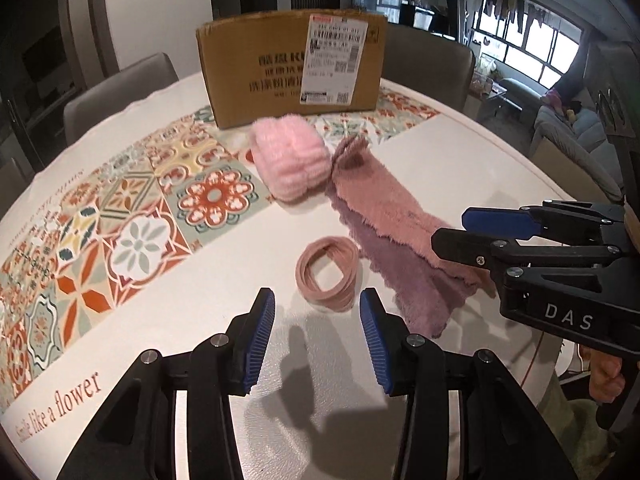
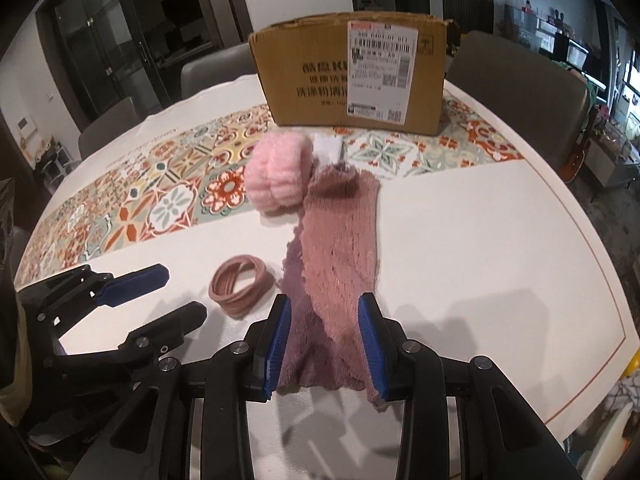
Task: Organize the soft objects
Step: 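Reach the left tool to the brown hair ties while the right tool reaches the mauve towel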
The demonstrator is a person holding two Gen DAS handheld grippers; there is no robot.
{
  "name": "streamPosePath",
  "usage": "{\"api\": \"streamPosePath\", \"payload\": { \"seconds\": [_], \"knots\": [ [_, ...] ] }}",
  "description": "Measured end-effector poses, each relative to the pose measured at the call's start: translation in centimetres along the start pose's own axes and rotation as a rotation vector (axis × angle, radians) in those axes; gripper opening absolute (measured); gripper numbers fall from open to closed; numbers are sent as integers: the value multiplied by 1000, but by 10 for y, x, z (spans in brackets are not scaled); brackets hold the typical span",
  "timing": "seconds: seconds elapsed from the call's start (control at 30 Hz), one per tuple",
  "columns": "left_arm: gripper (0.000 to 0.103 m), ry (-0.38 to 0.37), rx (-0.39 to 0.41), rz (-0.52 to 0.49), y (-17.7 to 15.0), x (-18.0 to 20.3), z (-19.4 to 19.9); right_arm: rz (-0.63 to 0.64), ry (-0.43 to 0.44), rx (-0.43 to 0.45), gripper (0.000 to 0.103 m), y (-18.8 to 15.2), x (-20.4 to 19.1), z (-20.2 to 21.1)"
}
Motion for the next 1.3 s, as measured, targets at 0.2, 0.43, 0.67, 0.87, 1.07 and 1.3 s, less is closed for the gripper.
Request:
{"api": "streamPosePath", "payload": {
  "seconds": [0.2,0.43,0.67,0.87,1.07,1.3],
  "knots": [
    [44,-12,-28,9,-6,-2,-11,5,4,-40,41,-7,-1,-14],
    [44,-18,-40,2,-6,-4,-20,3,4,-51,47,-8,-3,-22],
    [44,-41,-51,10,-4,-4,-30,8,-1,-83,47,-10,-4,-34],
    [44,-27,-45,-13,-2,-5,-35,17,-7,-81,47,-11,-6,-37],
    [44,-24,-31,-33,2,-5,-38,23,-19,-73,47,-10,-5,-39],
    [23,-32,-10,-32,5,-6,-38,52,-75,-52,22,-11,-1,-39]
  ]
}}
Point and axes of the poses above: each gripper's, at about its wrist camera, not at the fingertips, and z roughly against the way its jaws point, x to its right, y to its top, the point moved 10 cm from there along -z, roughly the way its jaws point, and after that the axes turned 12 degrees about -y, right-handed, at the moved point
